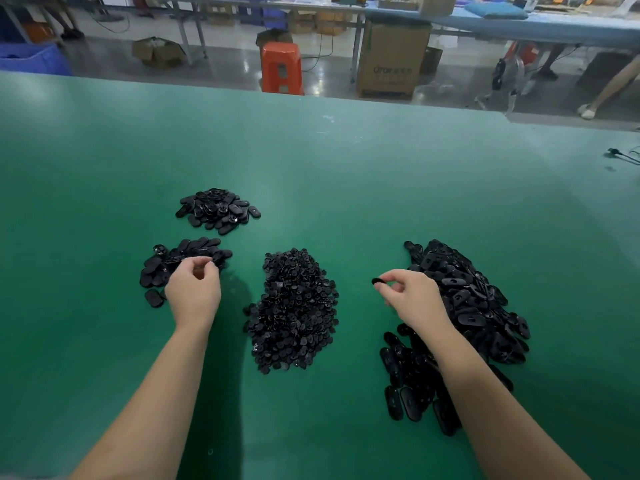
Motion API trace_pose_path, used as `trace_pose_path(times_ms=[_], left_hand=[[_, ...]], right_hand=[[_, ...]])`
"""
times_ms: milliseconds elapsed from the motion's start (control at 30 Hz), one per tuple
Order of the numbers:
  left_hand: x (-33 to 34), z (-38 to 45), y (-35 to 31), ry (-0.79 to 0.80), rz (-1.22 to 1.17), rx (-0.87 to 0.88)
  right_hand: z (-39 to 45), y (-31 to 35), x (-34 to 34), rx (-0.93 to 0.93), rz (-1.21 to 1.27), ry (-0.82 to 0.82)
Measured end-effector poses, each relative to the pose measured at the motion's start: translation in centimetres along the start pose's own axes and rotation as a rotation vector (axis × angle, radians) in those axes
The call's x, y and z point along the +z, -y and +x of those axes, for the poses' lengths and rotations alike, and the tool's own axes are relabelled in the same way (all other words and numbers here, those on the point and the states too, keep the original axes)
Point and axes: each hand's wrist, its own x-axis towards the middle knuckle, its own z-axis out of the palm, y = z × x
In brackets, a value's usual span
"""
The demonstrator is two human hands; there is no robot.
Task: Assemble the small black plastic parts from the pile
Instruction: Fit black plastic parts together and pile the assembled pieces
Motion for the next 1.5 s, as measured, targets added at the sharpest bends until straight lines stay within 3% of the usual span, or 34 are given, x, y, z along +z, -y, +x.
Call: trace_pose_path(times_ms=[100,167,467,600,867,1167,1367,1500], left_hand=[[1.3,-1.8,-1.2,0.121,0.03,0.111],[2.2,-3.2,-1.8,0.196,0.05,0.18],[5.1,-8.3,-5.2,0.605,0.007,0.367],[6.0,-9.3,-7.0,0.704,0.006,0.388],[6.5,-9.3,-7.3,0.683,-0.056,0.358],[6.7,-9.3,-6.7,0.682,-0.039,0.365],[5.4,-7.0,-5.7,0.451,0.168,0.341],[3.7,-3.6,-3.5,0.443,0.3,0.191]], right_hand=[[-0.8,1.3,0.1,0.004,0.514,0.181],[-1.3,1.9,0.5,-0.003,0.705,0.209],[-2.6,2.9,2.4,0.009,0.847,0.258],[-2.8,3.3,3.3,0.031,0.893,0.29],[-3.2,3.5,3.4,0.144,1.174,0.334],[-3.5,3.3,4.2,0.147,1.113,0.36],[-3.3,2.9,4.8,0.252,1.02,0.173],[-2.7,2.0,5.3,0.397,1.0,0.007]])
